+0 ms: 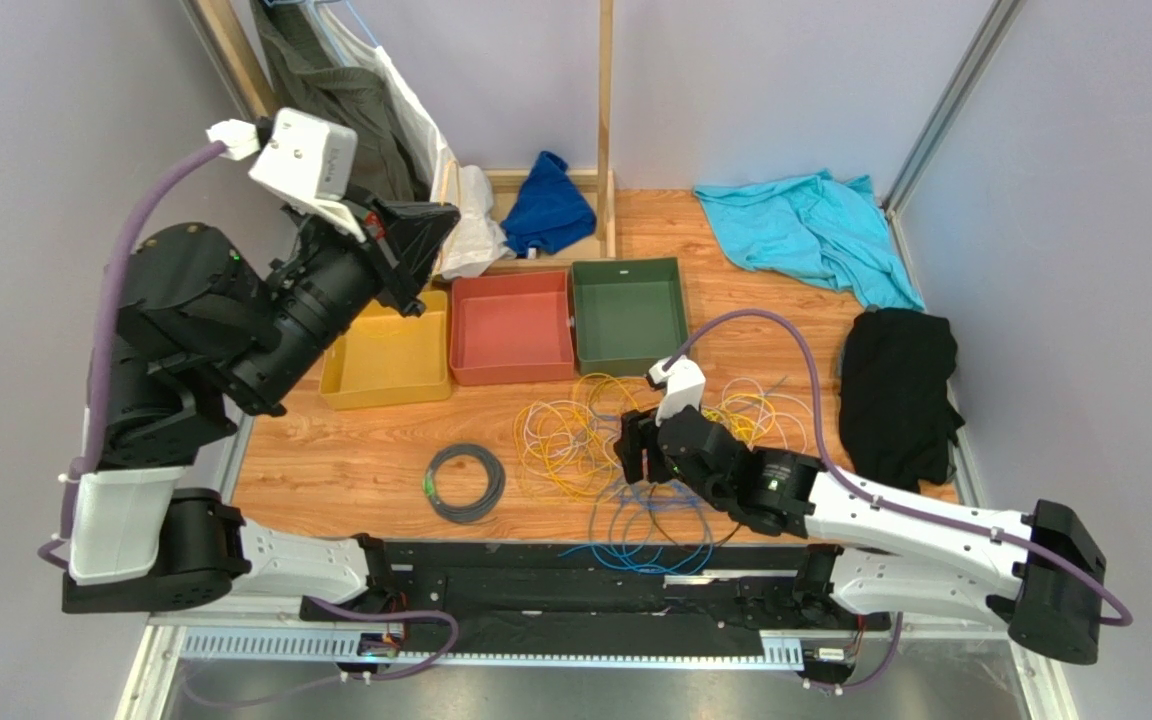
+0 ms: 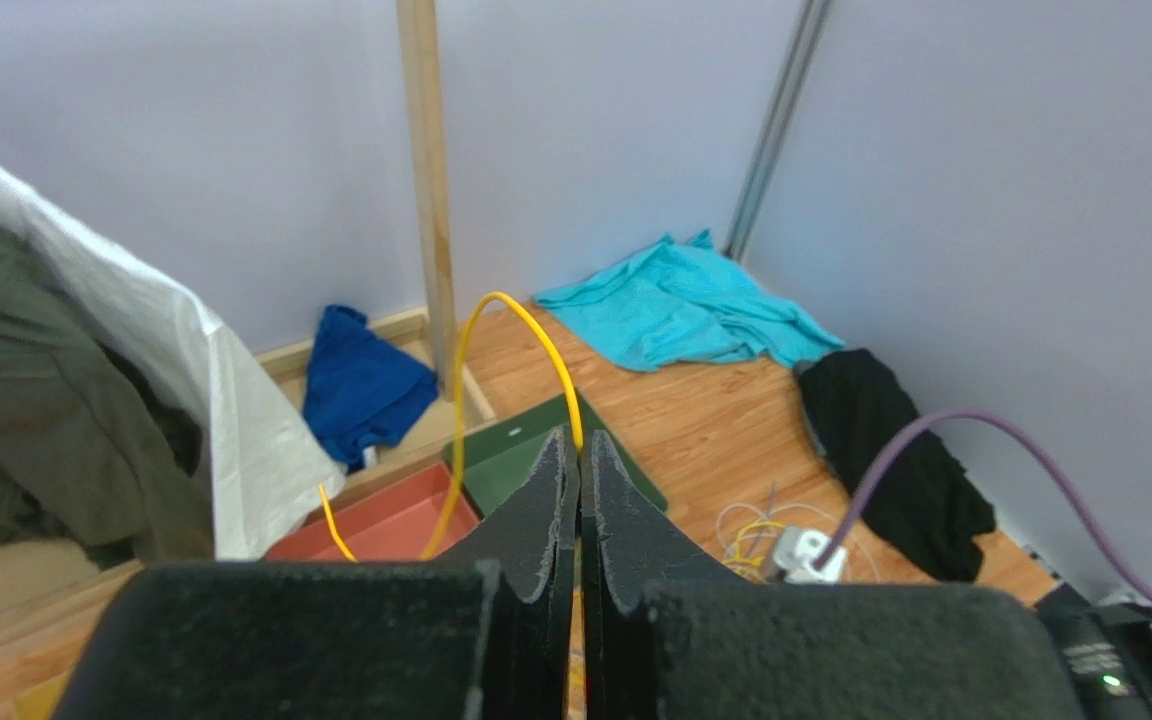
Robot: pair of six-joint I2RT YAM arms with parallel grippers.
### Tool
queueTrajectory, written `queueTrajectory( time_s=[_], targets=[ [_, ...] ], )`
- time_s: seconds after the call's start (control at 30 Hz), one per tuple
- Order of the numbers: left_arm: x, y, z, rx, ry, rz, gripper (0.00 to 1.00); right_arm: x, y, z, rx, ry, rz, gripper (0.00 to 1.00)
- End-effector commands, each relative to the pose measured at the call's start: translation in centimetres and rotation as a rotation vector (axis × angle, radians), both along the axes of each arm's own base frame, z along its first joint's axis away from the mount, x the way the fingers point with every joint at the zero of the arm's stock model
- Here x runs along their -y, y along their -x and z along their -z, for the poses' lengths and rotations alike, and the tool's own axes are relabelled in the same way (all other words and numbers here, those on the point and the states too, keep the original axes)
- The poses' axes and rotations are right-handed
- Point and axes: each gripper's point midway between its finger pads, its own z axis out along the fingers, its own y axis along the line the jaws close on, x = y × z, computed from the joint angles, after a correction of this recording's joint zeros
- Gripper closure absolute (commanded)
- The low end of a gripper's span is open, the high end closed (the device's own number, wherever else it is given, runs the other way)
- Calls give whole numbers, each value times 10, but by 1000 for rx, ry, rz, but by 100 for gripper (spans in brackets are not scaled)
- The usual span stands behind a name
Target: Untangle the cables
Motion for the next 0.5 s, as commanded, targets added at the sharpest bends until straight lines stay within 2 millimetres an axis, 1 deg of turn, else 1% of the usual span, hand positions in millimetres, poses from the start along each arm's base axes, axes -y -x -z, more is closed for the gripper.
queueTrajectory(
  time_s=[0.0, 0.03, 0.07, 0.2, 0.23, 0.3, 0.33, 0.37, 0.43, 0.47],
  targets=[
    [1, -21, 15, 6, -76, -136, 100, -8, 12, -31, 32, -189, -17, 35],
    [1, -25, 17, 7, -84, -160, 100, -6, 16, -33, 31, -208, -22, 35],
    [0, -30, 16, 12, -75, -196, 100, 1, 20, -34, 23, -230, -14, 35],
    [5, -45, 27, -11, -82, -230, 100, 19, 29, -37, 0, -243, 0, 35],
    [6, -49, 29, -17, -83, -235, 100, 24, 31, -41, 3, -258, 1, 35],
    [9, -59, 37, -35, -97, -254, 100, 32, 35, -40, -7, -250, 9, 36],
    [10, -63, 40, -41, -105, -263, 100, 37, 37, -46, 3, -273, 12, 36],
    [11, -72, 46, -53, -117, -287, 100, 42, 38, -46, -1, -267, 16, 36],
    [11, -82, 57, -84, -123, -312, 100, 50, 42, -54, 7, -290, 18, 36],
    [7, -94, 68, -119, -134, -347, 100, 53, 43, -57, 12, -296, 20, 36]
  ],
)
